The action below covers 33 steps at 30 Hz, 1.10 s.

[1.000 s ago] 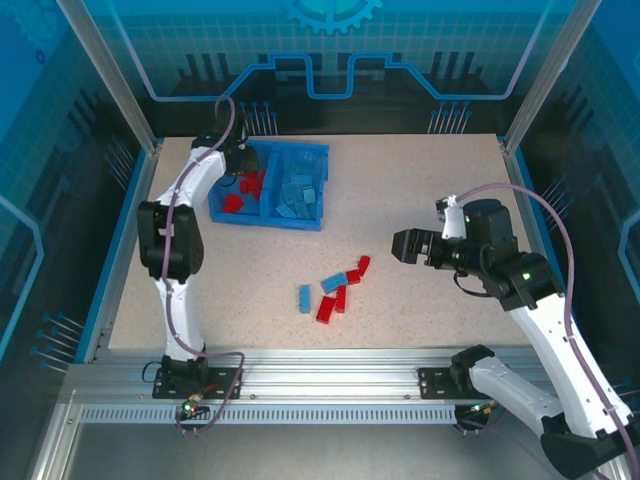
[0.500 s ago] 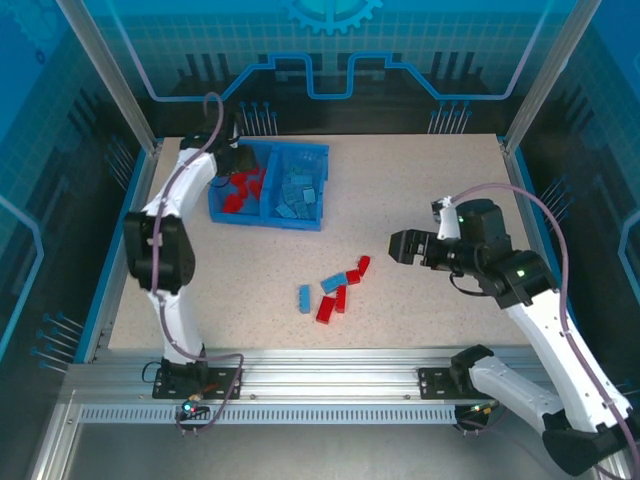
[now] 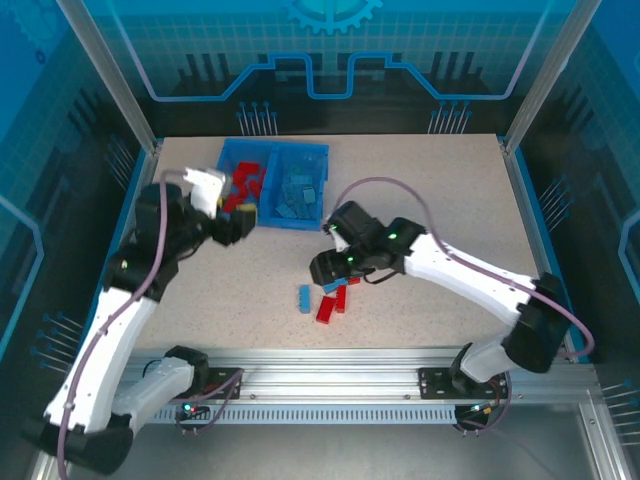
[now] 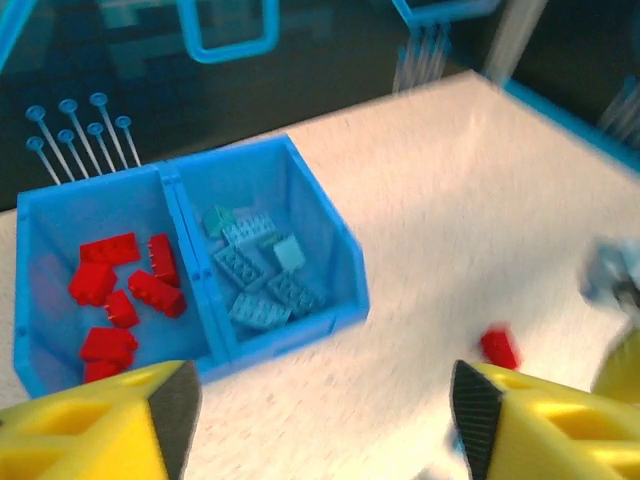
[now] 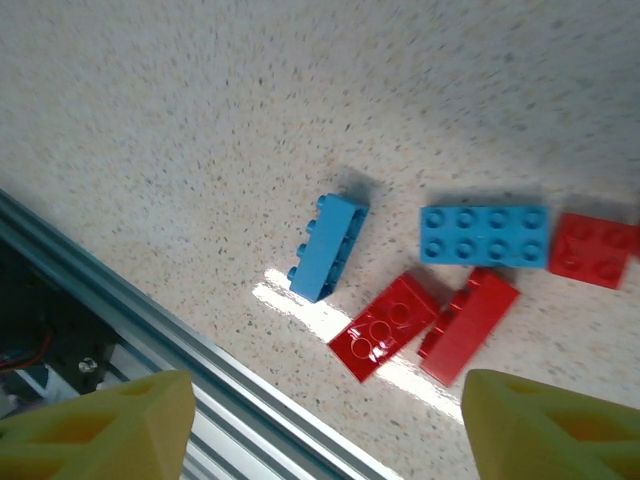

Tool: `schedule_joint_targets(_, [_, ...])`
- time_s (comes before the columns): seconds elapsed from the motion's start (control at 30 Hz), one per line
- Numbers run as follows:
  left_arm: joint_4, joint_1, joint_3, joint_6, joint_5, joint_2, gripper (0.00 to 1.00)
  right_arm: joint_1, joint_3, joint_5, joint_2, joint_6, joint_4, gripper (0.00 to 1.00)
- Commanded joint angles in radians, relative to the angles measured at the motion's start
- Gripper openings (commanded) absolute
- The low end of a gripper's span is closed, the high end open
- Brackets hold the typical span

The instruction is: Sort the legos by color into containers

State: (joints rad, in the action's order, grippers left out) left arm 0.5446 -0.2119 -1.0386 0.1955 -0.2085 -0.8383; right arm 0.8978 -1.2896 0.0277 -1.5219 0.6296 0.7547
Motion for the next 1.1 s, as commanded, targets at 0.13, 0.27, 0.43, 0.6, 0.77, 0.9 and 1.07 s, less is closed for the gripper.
schedule_joint_targets(0.13, [0.203, -0.021, 0.293, 0.583, -0.276, 0.305, 0.99, 0.09, -0.06, -0.064, -0.226, 0.094, -0.074, 0.57])
schedule_joint_targets(0.27, [0.221, -0.028, 0.426, 0.8, -0.326, 0.405, 0.99, 0.113, -0.101, -0.102, -0.342, 0.121, -0.066, 0.57])
schedule_joint_targets(0.43, [0.203, -0.031, 0.488, 0.878, -0.342, 0.416, 0.99, 0.12, -0.154, -0.121, -0.456, 0.127, -0.055, 0.57])
schedule_joint_targets(0.6, [0.194, -0.032, 0.498, 0.892, -0.351, 0.416, 0.99, 0.124, -0.165, -0.147, -0.517, 0.14, -0.067, 0.43])
schedule_joint_targets(0.77, [0.185, -0.032, 0.505, 0.892, -0.345, 0.422, 0.99, 0.125, -0.157, -0.152, -0.479, 0.116, -0.086, 0.21])
schedule_joint_targets(0.9, [0.135, -0.032, 0.501, 0.849, -0.385, 0.424, 0.99, 0.124, -0.117, -0.209, -0.358, 0.045, -0.122, 0.16])
schedule_joint_targets(1.07, [-0.095, -0.033, 0.523, 0.649, -0.434, 0.41, 0.99, 0.095, -0.151, -0.317, -0.217, -0.114, -0.162, 0.17])
